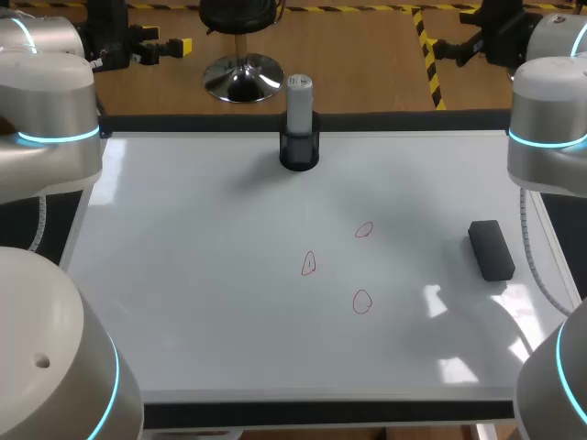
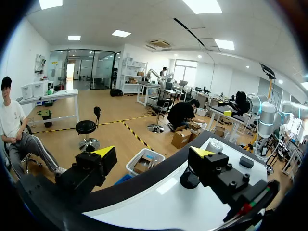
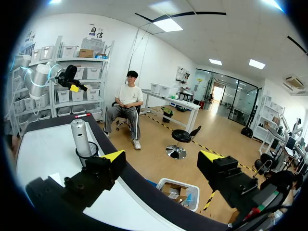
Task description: Pick up the inspection probe, press it on each red-marked spot on the whiteboard one by one, put down the probe, pick up the eraser, and wipe off all the red marks.
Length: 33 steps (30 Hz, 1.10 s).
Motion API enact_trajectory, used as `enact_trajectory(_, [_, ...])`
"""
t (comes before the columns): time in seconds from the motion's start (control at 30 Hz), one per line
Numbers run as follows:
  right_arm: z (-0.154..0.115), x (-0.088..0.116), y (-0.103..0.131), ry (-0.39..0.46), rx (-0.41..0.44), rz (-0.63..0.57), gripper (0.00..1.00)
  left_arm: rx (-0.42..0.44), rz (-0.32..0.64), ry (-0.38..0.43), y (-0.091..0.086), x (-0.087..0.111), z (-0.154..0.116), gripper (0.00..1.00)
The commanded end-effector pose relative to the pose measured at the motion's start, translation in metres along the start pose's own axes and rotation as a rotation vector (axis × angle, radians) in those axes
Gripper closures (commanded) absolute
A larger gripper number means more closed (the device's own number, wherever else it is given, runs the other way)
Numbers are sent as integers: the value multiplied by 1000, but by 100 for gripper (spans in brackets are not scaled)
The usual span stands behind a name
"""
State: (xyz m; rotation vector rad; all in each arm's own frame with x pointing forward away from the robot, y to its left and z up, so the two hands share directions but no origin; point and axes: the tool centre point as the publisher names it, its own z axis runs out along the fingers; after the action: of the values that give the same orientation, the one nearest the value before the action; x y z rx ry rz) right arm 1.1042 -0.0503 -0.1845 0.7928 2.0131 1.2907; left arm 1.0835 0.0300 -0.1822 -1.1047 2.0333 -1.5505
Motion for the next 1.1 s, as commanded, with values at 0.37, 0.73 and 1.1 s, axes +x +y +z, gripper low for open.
enact_trajectory(0.37, [0, 0, 0, 0, 0, 0, 0, 0, 0, 0, 0, 0, 0, 0])
enact_trajectory(0.73, [0, 0, 0, 0, 0, 0, 0, 0, 0, 0, 0, 0, 0, 0])
enact_trajectory(1.1, [0, 0, 0, 0, 0, 0, 0, 0, 0, 0, 0, 0, 0, 0])
